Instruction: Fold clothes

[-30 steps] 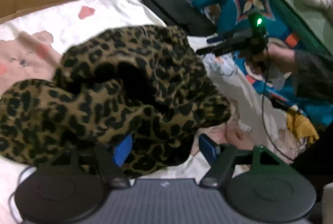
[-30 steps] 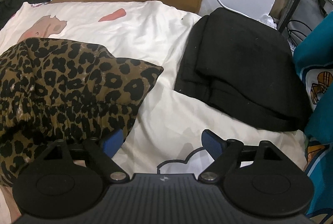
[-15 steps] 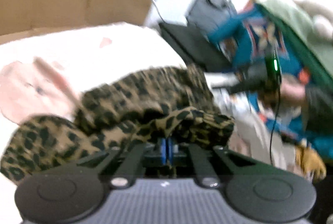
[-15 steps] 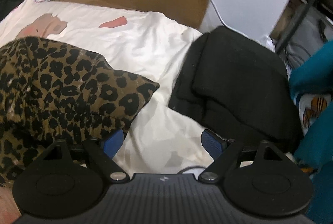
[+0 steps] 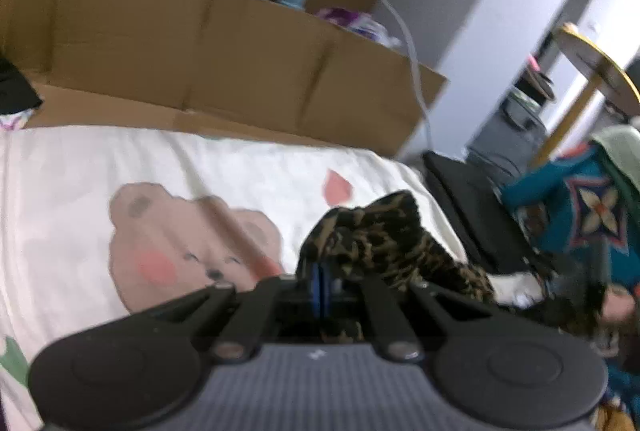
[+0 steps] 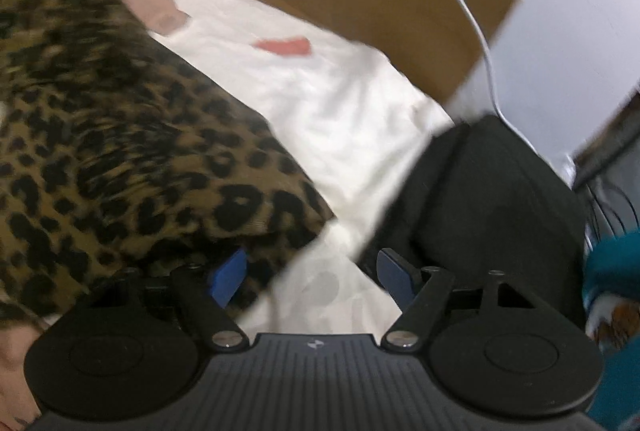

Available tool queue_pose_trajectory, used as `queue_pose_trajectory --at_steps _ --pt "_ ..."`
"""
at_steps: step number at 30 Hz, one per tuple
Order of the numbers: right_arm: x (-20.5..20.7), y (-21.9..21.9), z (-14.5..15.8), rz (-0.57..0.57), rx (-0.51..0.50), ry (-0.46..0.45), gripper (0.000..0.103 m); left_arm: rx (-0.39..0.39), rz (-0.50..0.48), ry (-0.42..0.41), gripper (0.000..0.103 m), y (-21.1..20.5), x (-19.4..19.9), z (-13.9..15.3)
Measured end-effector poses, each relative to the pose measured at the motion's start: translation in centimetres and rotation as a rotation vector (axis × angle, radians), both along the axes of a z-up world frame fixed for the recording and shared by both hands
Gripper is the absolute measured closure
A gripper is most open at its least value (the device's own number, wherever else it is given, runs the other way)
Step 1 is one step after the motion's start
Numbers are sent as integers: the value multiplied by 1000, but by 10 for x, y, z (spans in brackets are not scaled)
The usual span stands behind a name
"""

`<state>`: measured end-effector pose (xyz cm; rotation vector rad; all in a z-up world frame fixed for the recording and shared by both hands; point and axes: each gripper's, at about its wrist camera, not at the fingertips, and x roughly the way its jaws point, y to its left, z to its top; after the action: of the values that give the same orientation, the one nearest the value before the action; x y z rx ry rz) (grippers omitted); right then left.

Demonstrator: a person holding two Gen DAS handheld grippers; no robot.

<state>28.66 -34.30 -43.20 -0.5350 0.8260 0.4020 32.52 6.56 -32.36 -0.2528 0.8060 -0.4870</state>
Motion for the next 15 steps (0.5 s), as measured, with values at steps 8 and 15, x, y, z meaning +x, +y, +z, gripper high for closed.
queue_pose_trajectory --at_steps 8,15 --pt "22 38 1 115 -55 -52 26 28 107 31 101 28 46 -9" --pt "69 66 11 129 45 -23 38 55 137 85 101 38 69 -23"
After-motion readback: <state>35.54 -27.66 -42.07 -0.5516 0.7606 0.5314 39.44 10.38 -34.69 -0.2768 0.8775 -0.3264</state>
